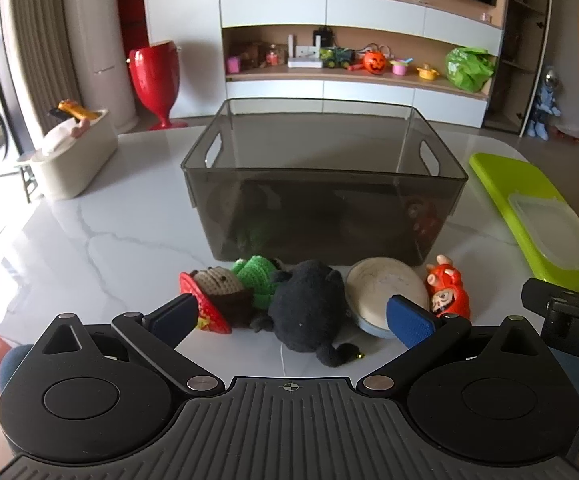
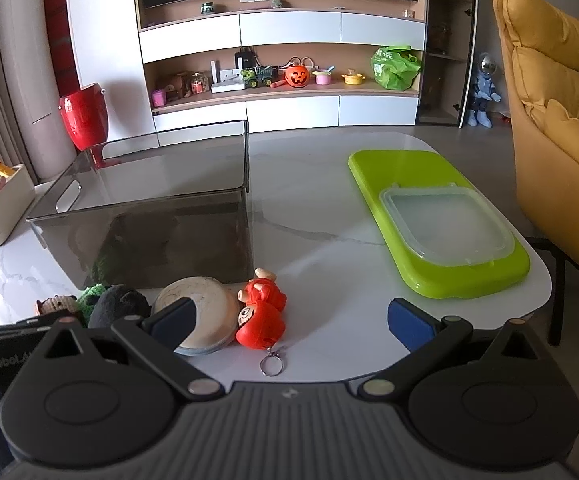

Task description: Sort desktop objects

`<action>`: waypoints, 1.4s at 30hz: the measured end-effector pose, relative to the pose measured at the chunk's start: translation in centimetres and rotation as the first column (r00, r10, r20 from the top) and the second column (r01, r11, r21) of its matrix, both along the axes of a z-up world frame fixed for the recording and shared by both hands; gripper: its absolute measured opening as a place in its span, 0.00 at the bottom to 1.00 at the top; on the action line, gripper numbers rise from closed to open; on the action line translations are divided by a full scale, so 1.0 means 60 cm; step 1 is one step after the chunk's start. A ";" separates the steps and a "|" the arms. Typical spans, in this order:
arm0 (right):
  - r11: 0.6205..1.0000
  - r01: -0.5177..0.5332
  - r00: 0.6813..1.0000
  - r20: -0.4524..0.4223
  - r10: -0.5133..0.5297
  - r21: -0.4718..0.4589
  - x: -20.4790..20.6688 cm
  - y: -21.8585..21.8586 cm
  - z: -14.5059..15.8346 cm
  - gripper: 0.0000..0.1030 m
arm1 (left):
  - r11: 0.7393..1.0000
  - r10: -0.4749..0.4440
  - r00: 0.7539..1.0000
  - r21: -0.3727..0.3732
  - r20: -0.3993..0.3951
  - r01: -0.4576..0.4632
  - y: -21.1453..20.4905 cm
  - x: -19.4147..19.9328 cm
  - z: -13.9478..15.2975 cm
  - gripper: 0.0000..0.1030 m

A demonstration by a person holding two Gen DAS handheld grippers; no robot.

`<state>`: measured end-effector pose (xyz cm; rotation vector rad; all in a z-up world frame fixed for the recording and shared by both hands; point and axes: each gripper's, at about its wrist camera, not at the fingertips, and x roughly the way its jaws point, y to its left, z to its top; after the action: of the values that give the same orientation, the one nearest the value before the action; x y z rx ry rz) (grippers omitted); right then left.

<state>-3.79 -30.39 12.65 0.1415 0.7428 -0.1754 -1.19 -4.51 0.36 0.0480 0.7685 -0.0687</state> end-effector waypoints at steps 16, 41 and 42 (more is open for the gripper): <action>1.000 -0.014 1.000 -0.011 0.014 -0.004 0.003 0.008 -0.005 1.00 | 1.000 0.005 1.000 -0.007 -0.015 -0.005 0.004 0.000 -0.004 1.00; 0.979 -0.184 0.980 -0.056 0.189 0.082 0.082 0.014 -0.052 1.00 | 0.989 -0.015 0.950 -0.146 -0.311 -0.032 0.152 0.125 -0.081 1.00; 0.973 -0.210 0.973 -0.082 0.218 0.096 0.096 0.018 -0.063 1.00 | 0.983 0.012 0.945 -0.170 -0.326 -0.071 0.171 0.137 -0.089 1.00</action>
<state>1.95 -29.31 8.86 0.1358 0.8523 0.0568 7.04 5.77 -4.95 -0.1550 1.0898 -0.1072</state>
